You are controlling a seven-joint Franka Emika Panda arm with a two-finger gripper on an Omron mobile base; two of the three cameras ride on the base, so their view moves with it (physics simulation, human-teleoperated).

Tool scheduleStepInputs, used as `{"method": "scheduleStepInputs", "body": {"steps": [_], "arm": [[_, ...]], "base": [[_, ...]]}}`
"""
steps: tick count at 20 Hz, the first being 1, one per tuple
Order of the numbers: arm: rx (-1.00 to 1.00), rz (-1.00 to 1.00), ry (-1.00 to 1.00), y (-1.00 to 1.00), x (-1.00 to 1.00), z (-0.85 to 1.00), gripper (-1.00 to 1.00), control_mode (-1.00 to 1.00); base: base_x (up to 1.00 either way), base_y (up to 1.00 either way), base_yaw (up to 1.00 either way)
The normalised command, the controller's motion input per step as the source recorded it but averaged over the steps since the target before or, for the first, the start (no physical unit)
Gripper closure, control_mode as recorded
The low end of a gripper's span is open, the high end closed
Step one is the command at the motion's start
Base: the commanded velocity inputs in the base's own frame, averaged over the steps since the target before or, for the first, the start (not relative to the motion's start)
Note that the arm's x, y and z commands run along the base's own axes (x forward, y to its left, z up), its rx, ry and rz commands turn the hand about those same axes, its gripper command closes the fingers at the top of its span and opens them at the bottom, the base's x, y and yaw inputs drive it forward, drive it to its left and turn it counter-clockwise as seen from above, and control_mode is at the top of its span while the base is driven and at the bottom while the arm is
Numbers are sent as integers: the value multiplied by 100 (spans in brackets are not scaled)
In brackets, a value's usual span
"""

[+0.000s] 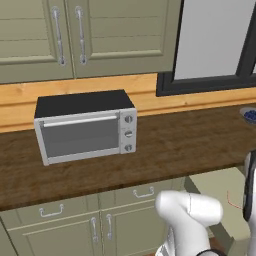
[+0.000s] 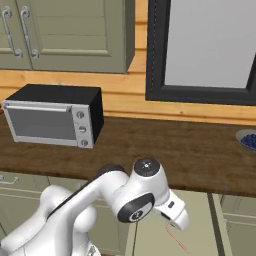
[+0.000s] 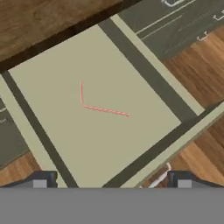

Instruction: Take a straw from the drawer in front and place it inside the glass cup on the dining counter.

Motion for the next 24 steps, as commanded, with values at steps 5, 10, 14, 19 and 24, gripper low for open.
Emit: {"method": "scheduleStepInputs", "body": {"steps": [5, 10, 14, 19, 24], "arm": [[0, 59, 3, -3, 18, -42, -100, -100], [-8, 45, 15, 13, 39, -35, -100, -100], [-9, 21, 13, 13, 46, -40, -100, -100], [1, 4, 1, 4, 24, -55, -100, -100], [2, 0, 0, -5, 20, -42, -100, -100]], "base": [[0, 0, 0], [0, 0, 0], [0, 0, 0], [0, 0, 0], [0, 0, 0]]}}
